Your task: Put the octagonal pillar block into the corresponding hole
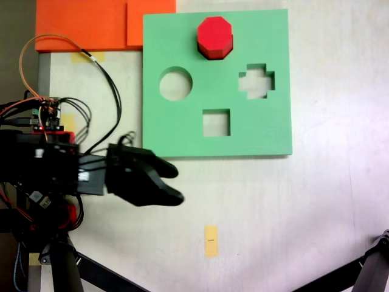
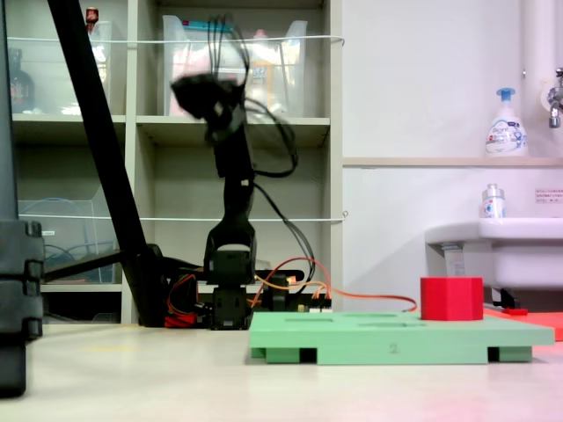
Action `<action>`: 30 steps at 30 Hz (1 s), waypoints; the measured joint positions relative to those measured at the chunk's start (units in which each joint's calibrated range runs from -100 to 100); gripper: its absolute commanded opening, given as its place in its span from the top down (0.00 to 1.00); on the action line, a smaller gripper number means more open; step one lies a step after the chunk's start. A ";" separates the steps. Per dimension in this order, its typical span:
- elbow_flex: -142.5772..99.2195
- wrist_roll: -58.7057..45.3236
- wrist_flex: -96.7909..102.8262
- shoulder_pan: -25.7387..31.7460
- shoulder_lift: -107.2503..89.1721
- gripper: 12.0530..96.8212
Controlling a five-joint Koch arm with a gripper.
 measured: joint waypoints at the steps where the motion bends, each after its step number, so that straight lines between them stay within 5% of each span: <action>1: -10.00 -0.63 6.56 0.15 -0.96 0.52; 9: -63.40 -7.96 67.74 0.83 -1.37 0.55; 14: -80.06 -14.16 69.80 1.71 -1.64 0.55; 30: -80.65 -18.90 61.87 2.20 -2.19 0.56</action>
